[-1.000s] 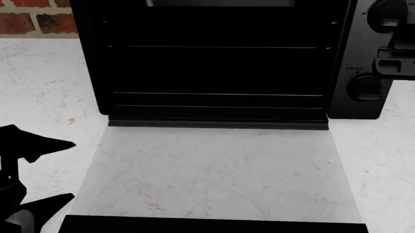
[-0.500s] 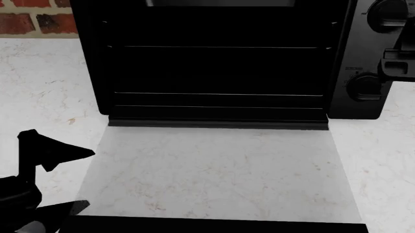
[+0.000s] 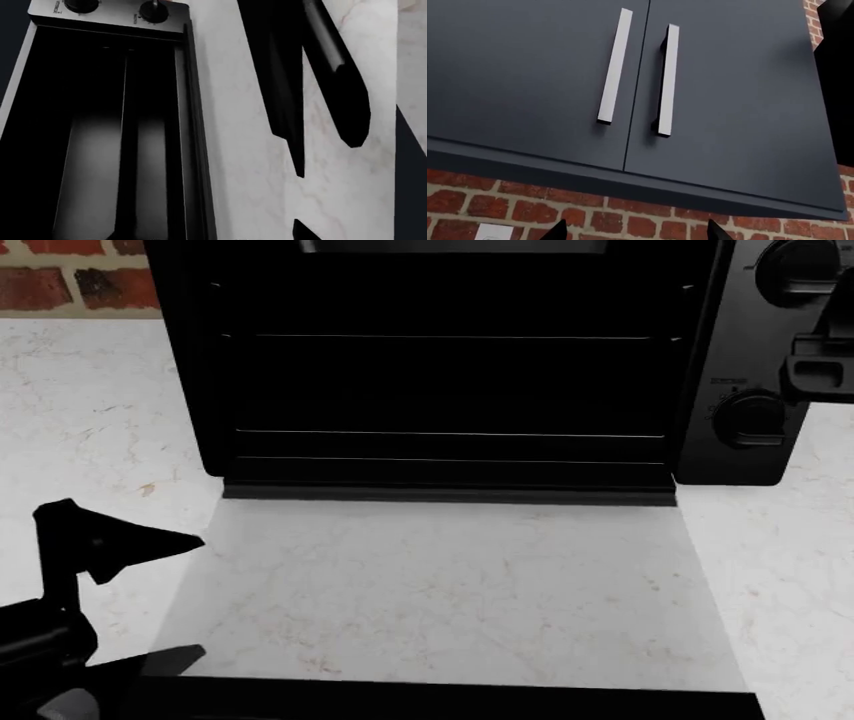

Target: Close the toaster oven door.

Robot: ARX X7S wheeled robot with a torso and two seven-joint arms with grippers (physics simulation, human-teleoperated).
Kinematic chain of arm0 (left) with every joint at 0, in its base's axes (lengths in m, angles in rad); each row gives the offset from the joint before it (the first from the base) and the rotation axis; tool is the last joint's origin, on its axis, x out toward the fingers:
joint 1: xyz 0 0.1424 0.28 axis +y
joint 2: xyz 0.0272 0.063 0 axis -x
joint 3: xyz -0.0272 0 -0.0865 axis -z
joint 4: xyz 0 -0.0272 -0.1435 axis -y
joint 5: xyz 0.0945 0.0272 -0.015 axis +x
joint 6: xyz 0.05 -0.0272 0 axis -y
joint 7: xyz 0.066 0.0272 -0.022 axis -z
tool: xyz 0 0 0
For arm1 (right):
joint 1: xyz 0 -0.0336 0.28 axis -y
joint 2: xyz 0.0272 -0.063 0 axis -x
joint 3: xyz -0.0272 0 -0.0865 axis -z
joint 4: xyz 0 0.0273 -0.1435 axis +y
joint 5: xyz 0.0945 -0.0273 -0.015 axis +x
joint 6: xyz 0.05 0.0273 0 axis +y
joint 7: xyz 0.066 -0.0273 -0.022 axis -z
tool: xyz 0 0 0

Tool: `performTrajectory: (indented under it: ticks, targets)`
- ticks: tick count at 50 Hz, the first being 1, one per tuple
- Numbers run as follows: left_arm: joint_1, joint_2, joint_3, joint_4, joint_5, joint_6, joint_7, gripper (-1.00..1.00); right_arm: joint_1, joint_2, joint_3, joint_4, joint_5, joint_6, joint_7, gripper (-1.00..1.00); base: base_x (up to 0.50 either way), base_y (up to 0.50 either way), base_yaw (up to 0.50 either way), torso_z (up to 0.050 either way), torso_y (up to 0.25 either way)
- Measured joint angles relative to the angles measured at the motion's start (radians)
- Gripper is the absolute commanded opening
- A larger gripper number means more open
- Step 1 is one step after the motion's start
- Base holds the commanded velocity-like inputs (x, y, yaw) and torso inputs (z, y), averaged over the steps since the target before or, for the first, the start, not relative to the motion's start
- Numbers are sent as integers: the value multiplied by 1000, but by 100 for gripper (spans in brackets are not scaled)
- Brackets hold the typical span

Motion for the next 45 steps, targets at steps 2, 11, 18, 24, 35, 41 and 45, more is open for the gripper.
performTrajectory:
  ticks: [2, 11, 18, 24, 35, 41, 45]
  targets:
    - [1, 1, -3, 4, -4, -5, -2, 100, 2, 1, 1, -2, 3, 3, 2, 100, 0, 0, -2, 0, 0]
    - [5, 4, -21, 30, -17, -49, -13, 100, 1, 4, 9, -5, 12, 4, 6, 100, 3, -2, -3, 0, 0]
    - [8, 15, -37, 44, -22, -86, -27, 100, -5, 7, 21, -9, 20, 4, 8, 100, 2, -1, -4, 0, 0]
    - [10, 18, -39, 47, -17, -98, -39, 100, -5, 10, 28, -11, 27, 6, 11, 100, 3, -4, -7, 0, 0]
    - [23, 17, -37, 64, -15, -130, -55, 100, -2, 16, 39, -13, 41, 10, 17, 100, 9, -7, -13, 0, 0]
    - [29, 16, -40, 71, -16, -142, -59, 100, 2, 18, 38, -13, 47, 12, 21, 100, 7, -7, -13, 0, 0]
    - [34, 15, -45, 80, -16, -152, -60, 100, 7, 19, 36, -15, 51, 16, 25, 100, 3, -5, -9, 0, 0]
